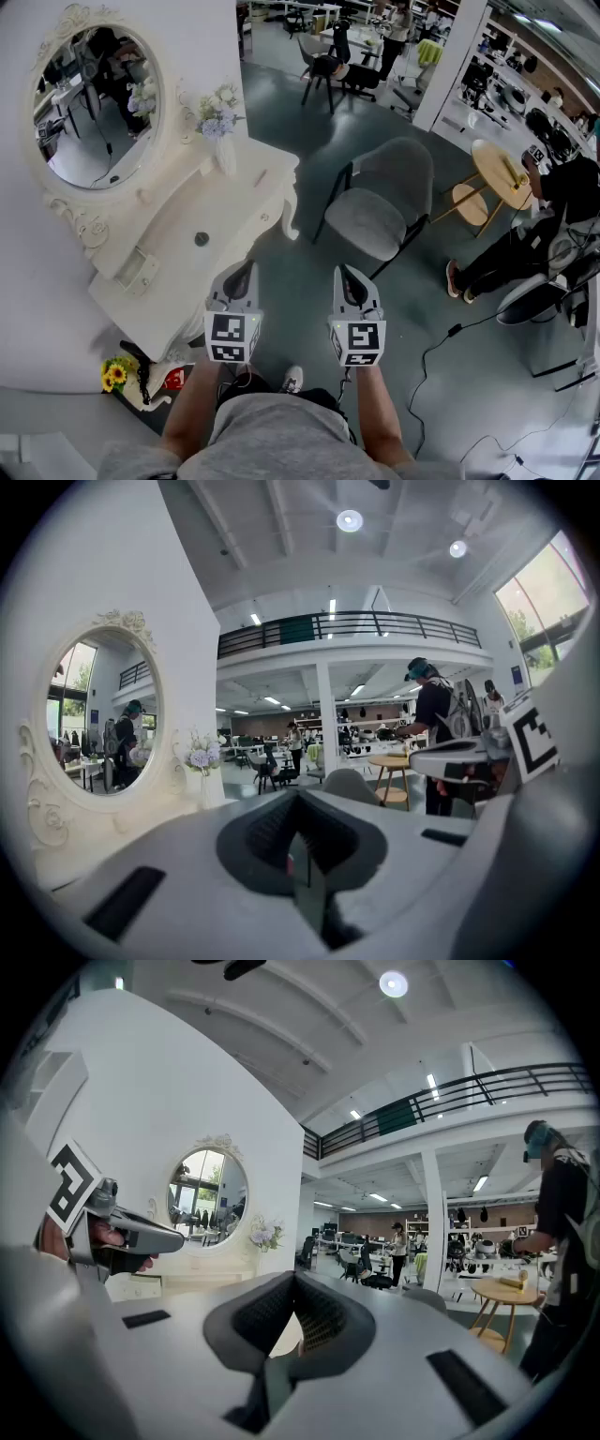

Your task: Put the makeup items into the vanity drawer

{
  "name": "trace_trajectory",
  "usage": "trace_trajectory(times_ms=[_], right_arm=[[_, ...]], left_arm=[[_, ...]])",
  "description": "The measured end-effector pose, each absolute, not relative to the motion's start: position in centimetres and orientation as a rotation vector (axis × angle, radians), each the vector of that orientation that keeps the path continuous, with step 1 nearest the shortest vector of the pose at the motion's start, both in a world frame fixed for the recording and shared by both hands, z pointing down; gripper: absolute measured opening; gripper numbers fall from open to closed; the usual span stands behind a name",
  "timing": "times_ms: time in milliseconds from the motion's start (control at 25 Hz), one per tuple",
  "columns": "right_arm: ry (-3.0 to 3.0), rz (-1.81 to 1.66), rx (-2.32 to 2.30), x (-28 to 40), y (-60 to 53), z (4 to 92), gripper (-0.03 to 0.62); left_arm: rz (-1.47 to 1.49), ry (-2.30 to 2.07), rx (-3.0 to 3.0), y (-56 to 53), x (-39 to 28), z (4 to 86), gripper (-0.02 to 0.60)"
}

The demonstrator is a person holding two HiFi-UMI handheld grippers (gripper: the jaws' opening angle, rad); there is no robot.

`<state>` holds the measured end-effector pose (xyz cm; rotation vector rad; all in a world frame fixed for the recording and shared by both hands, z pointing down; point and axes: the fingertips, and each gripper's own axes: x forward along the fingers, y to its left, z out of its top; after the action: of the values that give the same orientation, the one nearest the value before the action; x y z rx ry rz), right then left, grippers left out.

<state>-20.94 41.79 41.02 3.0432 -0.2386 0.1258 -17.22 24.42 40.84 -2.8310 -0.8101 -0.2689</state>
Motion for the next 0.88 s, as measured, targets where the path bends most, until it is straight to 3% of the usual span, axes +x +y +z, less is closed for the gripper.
trace_trajectory(times_ms=[480,880], right_arm=[[-0.257,0.142,3.047,-19.9,43.4,41.4,0.014],[-0.294,0.185,3.035,-14.3,43.6,42.8,0.014]], left_arm=[[-0.257,-0.788,-2.839,26.2,-16.2,40.5,0.0],[-0.283,-0.764,-2.84,27.0,-10.5,41.8,0.0]])
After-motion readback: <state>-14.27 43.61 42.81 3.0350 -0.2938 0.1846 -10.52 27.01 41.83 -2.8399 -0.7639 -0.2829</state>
